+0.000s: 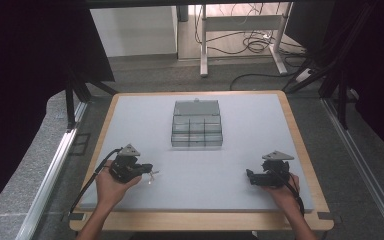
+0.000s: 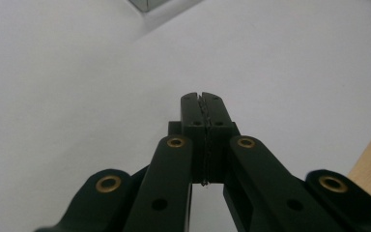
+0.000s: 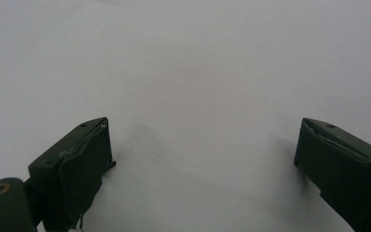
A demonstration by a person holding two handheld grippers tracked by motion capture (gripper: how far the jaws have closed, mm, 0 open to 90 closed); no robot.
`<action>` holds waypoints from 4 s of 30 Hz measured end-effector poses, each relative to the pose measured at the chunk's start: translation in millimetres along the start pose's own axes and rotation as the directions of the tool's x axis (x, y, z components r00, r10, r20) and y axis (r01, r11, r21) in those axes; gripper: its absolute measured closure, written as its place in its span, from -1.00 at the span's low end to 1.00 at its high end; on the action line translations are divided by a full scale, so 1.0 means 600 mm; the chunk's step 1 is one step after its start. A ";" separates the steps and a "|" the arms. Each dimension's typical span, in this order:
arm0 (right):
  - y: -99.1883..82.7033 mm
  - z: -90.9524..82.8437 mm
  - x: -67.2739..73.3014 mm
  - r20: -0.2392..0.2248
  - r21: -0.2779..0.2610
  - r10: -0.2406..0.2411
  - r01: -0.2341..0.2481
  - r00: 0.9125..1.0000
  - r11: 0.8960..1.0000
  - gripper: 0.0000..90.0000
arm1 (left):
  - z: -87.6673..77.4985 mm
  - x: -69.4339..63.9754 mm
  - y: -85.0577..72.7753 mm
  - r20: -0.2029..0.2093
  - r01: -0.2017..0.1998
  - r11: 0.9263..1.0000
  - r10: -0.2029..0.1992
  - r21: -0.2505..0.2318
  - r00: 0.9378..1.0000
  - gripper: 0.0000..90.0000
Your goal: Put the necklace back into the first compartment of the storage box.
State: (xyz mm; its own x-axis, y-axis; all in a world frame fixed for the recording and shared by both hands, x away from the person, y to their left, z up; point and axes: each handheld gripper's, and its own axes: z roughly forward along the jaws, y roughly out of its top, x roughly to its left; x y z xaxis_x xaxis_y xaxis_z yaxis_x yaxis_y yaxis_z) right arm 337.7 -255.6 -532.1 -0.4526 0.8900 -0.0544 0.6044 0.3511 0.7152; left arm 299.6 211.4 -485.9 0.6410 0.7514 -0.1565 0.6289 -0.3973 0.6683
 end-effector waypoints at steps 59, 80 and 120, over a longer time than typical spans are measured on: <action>0.000 0.000 0.000 0.001 -0.004 -0.001 0.001 1.000 1.000 -0.87 | -0.138 0.032 0.127 0.021 0.026 0.984 -0.023 -0.177 1.000 1.00; 0.000 0.000 0.000 0.000 -0.002 -0.001 0.001 1.000 1.000 -0.87 | -0.128 0.034 0.172 0.022 0.034 0.983 -0.030 -0.178 0.999 1.00; 0.000 0.000 -0.001 0.000 -0.001 -0.001 0.001 1.000 1.000 -0.87 | 0.003 0.037 0.275 -0.006 0.011 0.997 -0.011 -0.071 1.000 1.00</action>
State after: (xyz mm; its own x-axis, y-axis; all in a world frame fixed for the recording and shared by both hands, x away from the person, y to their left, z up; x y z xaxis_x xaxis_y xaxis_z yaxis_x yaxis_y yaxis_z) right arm 337.7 -255.9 -532.4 -0.4534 0.8896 -0.0548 0.6030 0.3515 0.7161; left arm 418.7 161.5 -380.4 0.6313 0.7590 -0.1595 0.6028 -0.3509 0.7166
